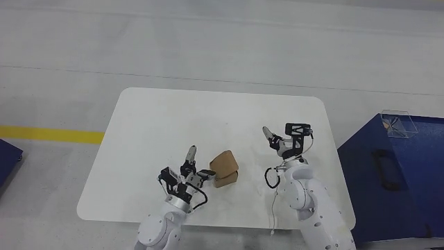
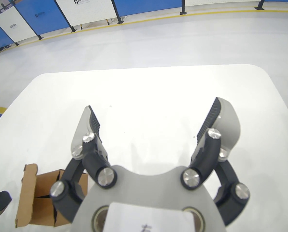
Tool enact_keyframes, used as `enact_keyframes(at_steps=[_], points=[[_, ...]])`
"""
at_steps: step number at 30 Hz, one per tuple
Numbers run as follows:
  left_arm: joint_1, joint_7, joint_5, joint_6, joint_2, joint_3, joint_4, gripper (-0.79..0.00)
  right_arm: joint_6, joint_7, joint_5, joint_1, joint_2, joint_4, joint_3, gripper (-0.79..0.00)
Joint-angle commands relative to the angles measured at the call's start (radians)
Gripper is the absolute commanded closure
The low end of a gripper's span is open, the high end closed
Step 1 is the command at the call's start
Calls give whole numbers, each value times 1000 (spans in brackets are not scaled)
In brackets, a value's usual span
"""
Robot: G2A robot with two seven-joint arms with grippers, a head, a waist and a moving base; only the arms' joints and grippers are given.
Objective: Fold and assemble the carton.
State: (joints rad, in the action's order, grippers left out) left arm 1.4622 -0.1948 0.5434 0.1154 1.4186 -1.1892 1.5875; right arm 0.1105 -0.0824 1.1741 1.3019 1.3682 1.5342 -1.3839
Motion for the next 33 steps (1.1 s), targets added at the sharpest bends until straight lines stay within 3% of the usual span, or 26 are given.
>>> enact_keyframes(at_steps=[1, 3, 18, 24, 33], points=[[26, -73, 8, -95, -12, -31, 68, -785, -3, -19, -31, 10, -1, 20, -15, -785], [43, -43, 25, -96, -17, -76, 107, -785, -4, -43, -58, 16, -1, 38, -23, -785], [43, -43, 25, -96, -17, -76, 107, -785, -8, -52, -53, 18, -2, 45, -26, -785], [-37, -224, -323, -301, -51, -65, 104, -785, -42, -110, -43, 8, -3, 51, -5, -785], [-119, -373, -452, -363, -64, -6, 18, -785, -87, -168, -30, -15, 4, -8, 80, -785]])
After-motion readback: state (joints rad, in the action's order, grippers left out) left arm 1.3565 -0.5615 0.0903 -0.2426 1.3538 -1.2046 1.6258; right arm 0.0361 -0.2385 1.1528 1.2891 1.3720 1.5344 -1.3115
